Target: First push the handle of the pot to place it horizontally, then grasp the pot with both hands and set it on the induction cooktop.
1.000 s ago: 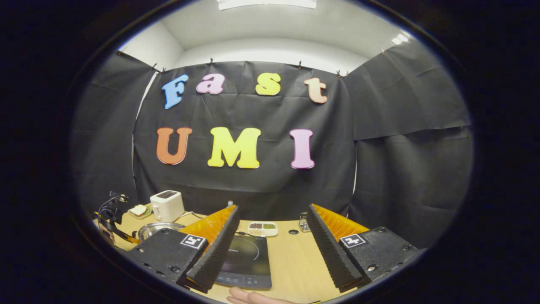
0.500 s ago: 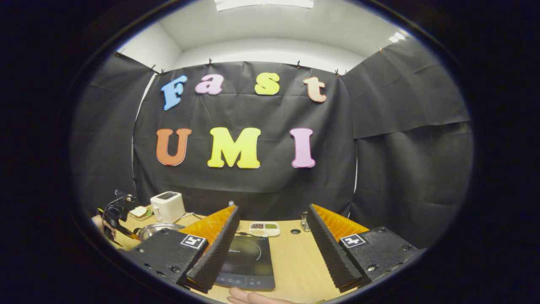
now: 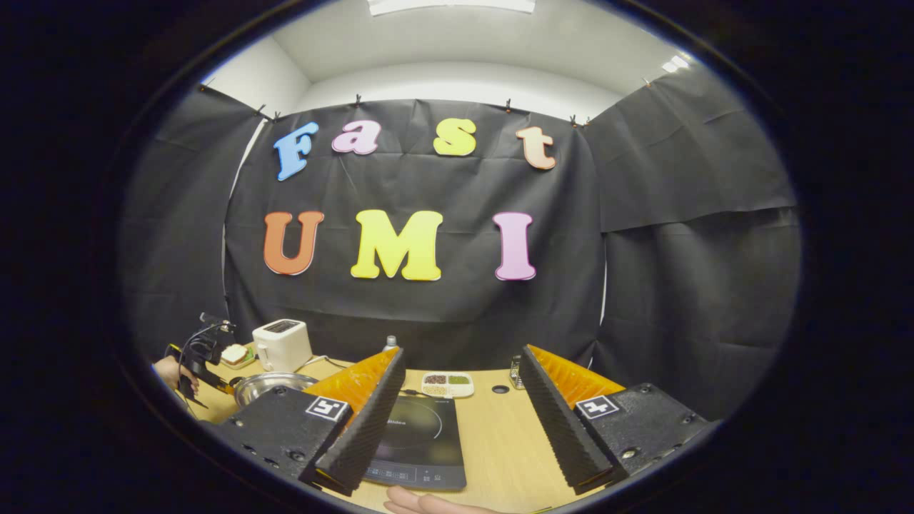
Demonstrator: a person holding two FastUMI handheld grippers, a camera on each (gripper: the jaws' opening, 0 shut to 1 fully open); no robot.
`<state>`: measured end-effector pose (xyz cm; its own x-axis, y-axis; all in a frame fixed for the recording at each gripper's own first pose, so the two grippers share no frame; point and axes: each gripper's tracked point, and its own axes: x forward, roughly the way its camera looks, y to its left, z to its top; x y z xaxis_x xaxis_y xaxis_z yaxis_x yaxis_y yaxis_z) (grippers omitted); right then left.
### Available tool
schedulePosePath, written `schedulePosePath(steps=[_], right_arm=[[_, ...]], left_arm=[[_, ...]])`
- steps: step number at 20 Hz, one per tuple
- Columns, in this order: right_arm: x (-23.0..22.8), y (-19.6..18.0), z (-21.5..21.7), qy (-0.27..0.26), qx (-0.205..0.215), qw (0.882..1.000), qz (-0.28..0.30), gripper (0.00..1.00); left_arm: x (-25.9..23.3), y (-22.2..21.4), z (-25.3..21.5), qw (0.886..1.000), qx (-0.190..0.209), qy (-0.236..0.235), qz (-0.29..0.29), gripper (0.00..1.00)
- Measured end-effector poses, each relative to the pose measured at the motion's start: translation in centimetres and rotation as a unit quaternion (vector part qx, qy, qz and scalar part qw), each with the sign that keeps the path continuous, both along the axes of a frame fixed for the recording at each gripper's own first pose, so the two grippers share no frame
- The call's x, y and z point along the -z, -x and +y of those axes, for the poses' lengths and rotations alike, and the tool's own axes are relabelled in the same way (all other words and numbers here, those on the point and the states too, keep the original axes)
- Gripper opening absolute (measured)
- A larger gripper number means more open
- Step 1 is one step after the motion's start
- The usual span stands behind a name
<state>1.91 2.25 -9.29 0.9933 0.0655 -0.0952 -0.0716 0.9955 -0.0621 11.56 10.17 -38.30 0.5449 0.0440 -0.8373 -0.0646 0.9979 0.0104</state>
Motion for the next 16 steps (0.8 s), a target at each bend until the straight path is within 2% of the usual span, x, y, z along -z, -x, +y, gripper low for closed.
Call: schedulePosePath(steps=[6,7,8,12,13,14,15,16], right_arm=[[0.7,-0.3,1.1,0.002,-0.002,1.0,0.009,0.96],[0.9,-0.4,1.3,0.002,-0.002,1.0,0.01,0.96],[1.1,-0.5,1.7,0.002,-0.003,1.0,0.012,0.96],[2.3,-0.8,3.6,0.005,-0.011,1.0,0.023,0.96],[2.6,-1.0,3.9,0.003,-0.012,1.0,0.025,1.0],[3.0,-1.2,4.3,0.001,-0.012,1.0,0.029,0.96],[3.4,-1.5,4.8,-0.001,-0.013,0.999,0.034,0.96],[3.9,-1.7,5.5,-0.003,-0.015,0.999,0.04,0.96]], left_arm=[[-0.5,-0.3,0.1,1.0,0.004,-0.003,-0.014,0.0],[-0.7,-0.2,0.0,1.0,0.0,0.002,-0.018,0.1],[-1.2,-0.1,0.0,1.0,-0.004,0.004,-0.023,0.0],[-4.1,0.4,1.6,0.997,-0.018,-0.028,-0.073,0.0],[-5.0,0.7,1.7,0.996,-0.019,-0.032,-0.087,0.1],[-5.9,1.0,1.1,0.994,-0.013,-0.014,-0.104,0.0],[-7.2,1.5,0.3,0.993,-0.012,-0.005,-0.118,0.01],[-8.0,1.7,0.0,0.992,-0.008,-0.002,-0.13,0.1]])
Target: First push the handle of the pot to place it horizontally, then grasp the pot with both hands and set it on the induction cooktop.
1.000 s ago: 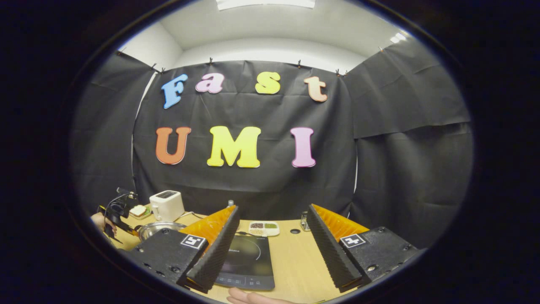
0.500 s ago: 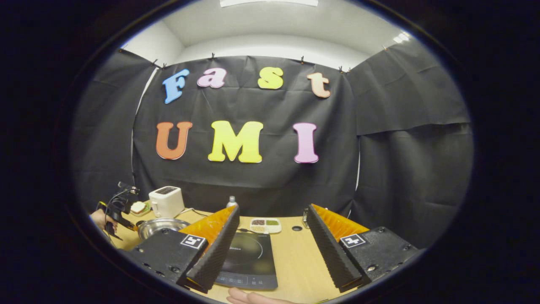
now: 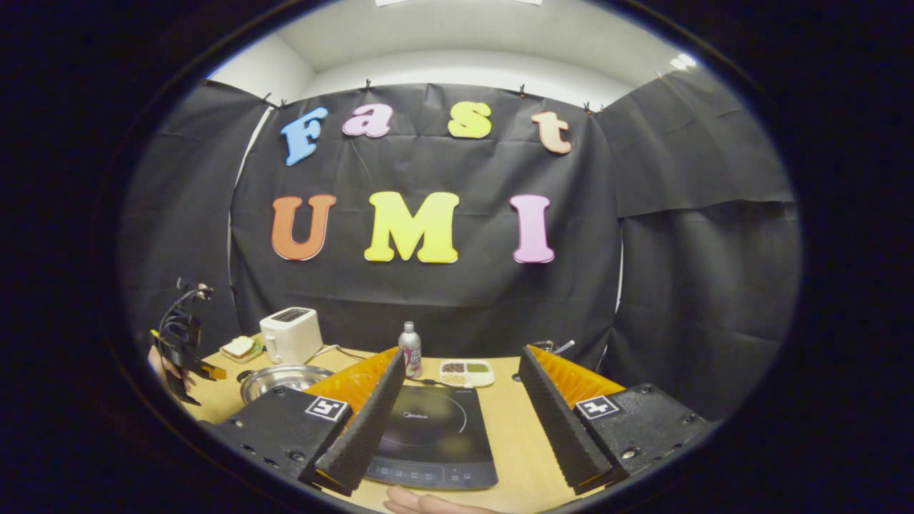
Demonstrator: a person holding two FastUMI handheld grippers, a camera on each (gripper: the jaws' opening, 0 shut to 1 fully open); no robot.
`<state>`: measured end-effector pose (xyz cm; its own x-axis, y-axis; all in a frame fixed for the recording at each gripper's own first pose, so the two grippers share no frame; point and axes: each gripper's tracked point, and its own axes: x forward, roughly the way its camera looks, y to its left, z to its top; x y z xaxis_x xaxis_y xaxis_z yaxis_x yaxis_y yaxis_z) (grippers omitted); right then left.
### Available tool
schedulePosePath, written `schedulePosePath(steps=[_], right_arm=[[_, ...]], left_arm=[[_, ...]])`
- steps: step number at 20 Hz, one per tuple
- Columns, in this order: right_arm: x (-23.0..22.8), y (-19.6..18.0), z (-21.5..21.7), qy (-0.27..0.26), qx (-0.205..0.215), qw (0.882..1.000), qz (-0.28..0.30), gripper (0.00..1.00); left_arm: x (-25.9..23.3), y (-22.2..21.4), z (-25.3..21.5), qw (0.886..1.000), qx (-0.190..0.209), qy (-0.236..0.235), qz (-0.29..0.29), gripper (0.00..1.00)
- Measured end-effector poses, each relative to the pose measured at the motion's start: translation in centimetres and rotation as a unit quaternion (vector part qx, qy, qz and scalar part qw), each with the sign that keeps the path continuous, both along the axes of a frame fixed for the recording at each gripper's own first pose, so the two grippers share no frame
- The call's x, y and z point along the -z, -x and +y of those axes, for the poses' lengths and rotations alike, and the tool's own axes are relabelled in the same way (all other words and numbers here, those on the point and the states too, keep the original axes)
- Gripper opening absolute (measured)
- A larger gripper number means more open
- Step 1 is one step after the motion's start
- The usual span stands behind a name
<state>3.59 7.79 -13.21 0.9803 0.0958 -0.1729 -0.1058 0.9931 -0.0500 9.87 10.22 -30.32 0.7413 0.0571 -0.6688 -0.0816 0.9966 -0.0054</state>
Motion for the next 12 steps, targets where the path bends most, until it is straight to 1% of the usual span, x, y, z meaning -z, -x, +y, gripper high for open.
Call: schedulePosePath(steps=[1,3,5,6,7,12], right_arm=[[0.5,-0.3,0.7,-0.001,-0.002,1.0,0.006,0.96],[1.7,-0.9,2.0,-0.005,-0.007,1.0,0.017,0.97],[2.7,-1.9,3.0,0.002,-0.003,1.0,0.018,0.96],[3.3,-2.5,3.3,0.009,0.004,1.0,0.018,1.0],[3.9,-3.0,3.9,0.01,0.006,1.0,0.02,0.96],[8.3,-5.3,8.5,0.0,-0.018,0.998,0.066,0.98]], left_arm=[[-0.8,0.3,0.1,1.0,0.001,-0.003,-0.013,0.12],[-3.0,0.9,-0.6,0.999,0.012,0.0,-0.049,0.29],[-5.2,1.1,-2.4,0.996,0.033,0.015,-0.087,0.75],[-5.7,1.5,-2.6,0.995,0.038,0.015,-0.094,0.98],[-5.9,1.7,-2.6,0.994,0.039,0.012,-0.101,0.98],[-5.9,0.6,-2.3,0.993,0.032,0.016,-0.116,0.98]])
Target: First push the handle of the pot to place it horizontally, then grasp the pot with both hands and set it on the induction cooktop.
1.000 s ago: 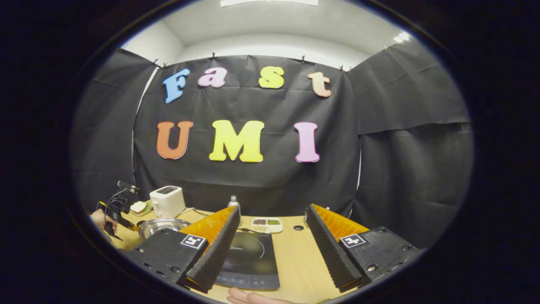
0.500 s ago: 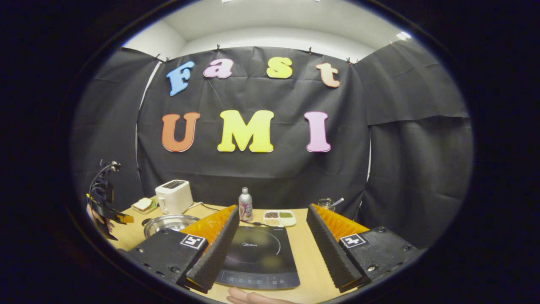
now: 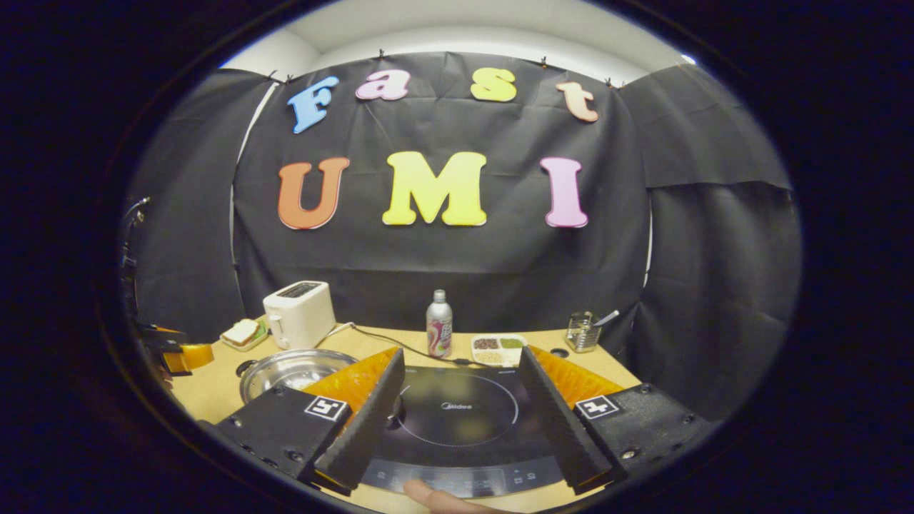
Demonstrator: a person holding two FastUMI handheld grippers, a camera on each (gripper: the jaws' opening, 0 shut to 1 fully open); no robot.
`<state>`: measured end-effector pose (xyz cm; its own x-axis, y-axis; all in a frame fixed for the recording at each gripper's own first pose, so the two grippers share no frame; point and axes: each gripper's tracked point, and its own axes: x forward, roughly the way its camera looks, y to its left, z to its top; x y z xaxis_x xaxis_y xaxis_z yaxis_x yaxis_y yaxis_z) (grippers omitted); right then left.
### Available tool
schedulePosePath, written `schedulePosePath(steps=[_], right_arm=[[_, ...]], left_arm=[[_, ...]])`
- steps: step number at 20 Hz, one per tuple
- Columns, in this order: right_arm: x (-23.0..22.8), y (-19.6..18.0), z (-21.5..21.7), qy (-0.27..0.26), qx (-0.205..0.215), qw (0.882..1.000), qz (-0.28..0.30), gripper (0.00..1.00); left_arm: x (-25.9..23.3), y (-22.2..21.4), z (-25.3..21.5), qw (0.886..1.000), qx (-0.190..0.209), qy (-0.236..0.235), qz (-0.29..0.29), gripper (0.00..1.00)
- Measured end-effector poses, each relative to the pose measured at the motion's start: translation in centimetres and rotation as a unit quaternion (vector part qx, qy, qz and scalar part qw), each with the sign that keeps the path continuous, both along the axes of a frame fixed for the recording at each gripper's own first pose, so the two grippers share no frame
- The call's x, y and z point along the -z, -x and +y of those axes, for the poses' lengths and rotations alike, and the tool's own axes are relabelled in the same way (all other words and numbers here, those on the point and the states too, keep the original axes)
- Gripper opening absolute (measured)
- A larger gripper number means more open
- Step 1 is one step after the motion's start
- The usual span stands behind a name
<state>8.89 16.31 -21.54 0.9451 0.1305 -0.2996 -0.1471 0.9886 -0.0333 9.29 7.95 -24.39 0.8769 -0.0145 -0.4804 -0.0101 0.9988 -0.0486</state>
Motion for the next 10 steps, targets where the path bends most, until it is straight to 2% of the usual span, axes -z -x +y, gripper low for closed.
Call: schedulePosePath(steps=[7,8,9,10], right_arm=[[7.5,-3.7,4.1,-0.003,-0.011,0.997,0.073,1.0],[8.5,-4.1,4.8,-0.003,-0.016,0.996,0.084,0.97],[9.5,-4.5,5.3,-0.002,-0.02,0.995,0.098,1.0],[10.6,-4.9,5.6,-0.002,-0.022,0.993,0.112,0.97]], left_arm=[[3.8,-3.1,1.3,0.999,0.003,-0.024,0.024,0.98],[4.4,-3.4,1.2,0.999,0.005,-0.023,0.03,0.98],[5.0,-3.7,1.2,0.999,0.005,-0.022,0.038,0.98],[5.5,-4.2,1.1,0.999,0.008,-0.022,0.043,0.98]])
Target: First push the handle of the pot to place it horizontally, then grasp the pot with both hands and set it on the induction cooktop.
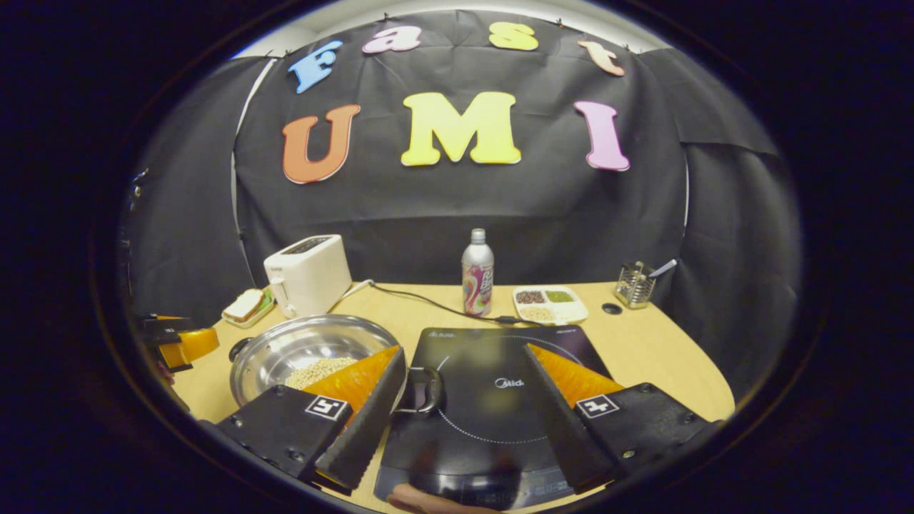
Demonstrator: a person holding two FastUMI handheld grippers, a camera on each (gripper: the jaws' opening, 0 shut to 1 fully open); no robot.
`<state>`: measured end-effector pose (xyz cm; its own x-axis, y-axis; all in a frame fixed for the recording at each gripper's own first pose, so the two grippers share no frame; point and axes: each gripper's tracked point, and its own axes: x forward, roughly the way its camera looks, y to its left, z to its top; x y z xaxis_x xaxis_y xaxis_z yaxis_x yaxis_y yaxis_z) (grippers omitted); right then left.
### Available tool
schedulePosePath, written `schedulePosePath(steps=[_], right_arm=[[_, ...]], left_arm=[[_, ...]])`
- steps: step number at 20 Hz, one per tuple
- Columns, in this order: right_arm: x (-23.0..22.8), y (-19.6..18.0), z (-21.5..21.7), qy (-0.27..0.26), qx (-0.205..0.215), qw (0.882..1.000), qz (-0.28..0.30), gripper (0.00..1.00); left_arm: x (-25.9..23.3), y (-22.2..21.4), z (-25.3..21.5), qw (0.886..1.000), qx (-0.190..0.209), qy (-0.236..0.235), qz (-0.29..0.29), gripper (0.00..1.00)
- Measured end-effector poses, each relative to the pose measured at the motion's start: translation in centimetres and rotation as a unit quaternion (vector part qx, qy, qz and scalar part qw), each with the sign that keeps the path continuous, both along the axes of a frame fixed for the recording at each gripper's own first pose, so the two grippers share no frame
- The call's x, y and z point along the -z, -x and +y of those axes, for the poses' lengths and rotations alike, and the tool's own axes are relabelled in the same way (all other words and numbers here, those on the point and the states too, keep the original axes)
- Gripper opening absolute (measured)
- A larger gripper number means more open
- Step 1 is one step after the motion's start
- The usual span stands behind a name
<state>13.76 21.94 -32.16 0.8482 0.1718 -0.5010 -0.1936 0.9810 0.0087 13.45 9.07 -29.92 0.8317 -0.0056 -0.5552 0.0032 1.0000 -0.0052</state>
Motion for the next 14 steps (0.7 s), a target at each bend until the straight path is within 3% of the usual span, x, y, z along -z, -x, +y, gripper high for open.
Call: schedulePosePath(steps=[10,14], right_arm=[[6.9,-1.6,3.1,0.006,-0.02,0.996,0.091,0.97],[7.9,-2.0,3.6,0.013,-0.019,0.995,0.101,1.0]], left_arm=[[6.3,-3.4,1.3,0.998,0.013,-0.022,0.065,0.95],[8.4,-4.4,1.9,0.995,0.011,-0.025,0.091,0.87]])
